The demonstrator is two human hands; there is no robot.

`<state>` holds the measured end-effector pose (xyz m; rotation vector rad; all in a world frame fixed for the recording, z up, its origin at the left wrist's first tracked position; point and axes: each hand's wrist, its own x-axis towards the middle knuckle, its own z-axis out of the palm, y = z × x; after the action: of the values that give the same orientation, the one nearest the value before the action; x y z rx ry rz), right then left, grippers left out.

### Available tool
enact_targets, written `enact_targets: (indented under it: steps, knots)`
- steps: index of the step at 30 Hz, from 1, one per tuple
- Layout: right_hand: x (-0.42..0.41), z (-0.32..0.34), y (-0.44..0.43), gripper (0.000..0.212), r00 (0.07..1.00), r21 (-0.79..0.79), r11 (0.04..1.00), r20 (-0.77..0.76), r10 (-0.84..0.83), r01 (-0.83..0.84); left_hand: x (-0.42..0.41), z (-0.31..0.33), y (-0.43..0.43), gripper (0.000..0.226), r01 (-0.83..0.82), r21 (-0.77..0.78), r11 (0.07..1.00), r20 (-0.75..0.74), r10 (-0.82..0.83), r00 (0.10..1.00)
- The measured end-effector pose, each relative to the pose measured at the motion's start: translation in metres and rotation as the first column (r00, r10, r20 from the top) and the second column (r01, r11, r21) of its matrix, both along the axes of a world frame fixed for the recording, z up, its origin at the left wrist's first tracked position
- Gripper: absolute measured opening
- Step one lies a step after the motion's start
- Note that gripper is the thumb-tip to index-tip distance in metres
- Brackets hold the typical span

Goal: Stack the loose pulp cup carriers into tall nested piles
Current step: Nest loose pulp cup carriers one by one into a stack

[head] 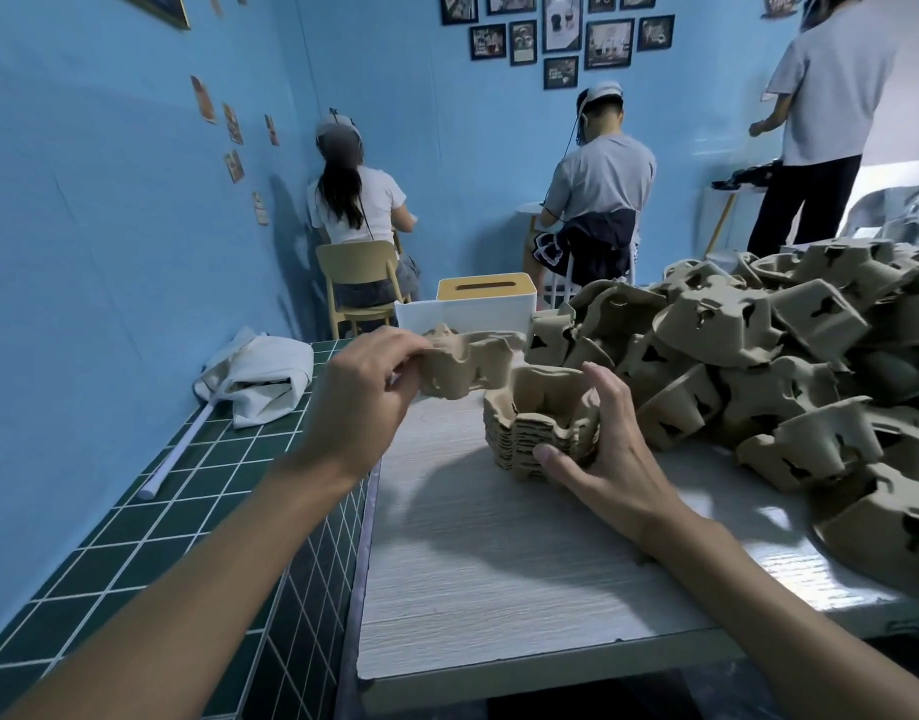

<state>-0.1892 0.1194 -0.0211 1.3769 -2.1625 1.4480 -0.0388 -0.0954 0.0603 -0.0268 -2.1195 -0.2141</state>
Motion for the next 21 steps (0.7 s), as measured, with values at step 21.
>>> enact_targets:
  steps: [21]
  knots:
    - [-0.005, -0.002, 0.0, 0.11, 0.991, -0.078, 0.996, 0.124, 0.049, -0.04, -0.055, -0.011, 0.018, 0.027, 0.289, 0.252, 0.924, 0.029, -0.306, 0.952]
